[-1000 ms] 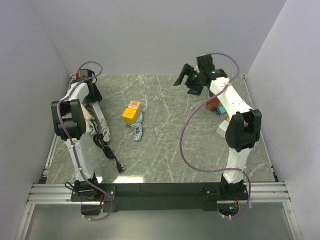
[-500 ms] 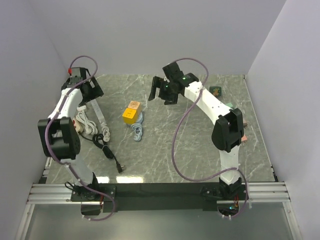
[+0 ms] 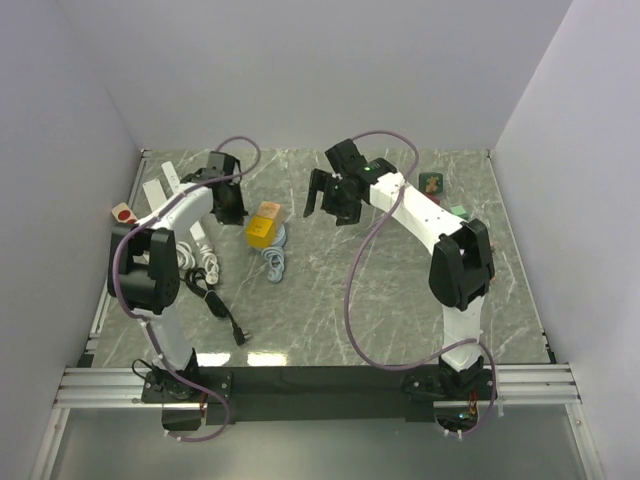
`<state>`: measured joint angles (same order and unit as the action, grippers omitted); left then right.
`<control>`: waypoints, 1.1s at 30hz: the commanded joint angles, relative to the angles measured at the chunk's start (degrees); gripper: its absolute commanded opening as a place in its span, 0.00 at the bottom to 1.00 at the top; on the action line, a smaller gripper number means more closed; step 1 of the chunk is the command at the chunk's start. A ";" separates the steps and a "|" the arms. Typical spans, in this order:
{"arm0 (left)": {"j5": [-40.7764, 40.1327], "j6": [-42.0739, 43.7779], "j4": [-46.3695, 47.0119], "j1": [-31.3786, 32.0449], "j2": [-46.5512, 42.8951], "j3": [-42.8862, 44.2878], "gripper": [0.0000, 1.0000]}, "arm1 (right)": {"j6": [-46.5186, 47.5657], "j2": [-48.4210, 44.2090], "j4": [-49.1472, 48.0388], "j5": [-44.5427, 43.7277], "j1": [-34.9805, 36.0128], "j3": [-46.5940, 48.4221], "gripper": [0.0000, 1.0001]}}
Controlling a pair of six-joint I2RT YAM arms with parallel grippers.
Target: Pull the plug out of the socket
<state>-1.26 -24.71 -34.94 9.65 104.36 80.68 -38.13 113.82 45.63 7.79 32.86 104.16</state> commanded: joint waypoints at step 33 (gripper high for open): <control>1.43 -22.40 15.25 14.87 -17.95 -19.77 0.01 | 17.12 -0.97 5.88 -5.42 3.61 -1.59 1.00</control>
<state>4.10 -44.77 -18.33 25.08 90.76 61.71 -24.25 111.57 49.98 3.88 35.35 99.68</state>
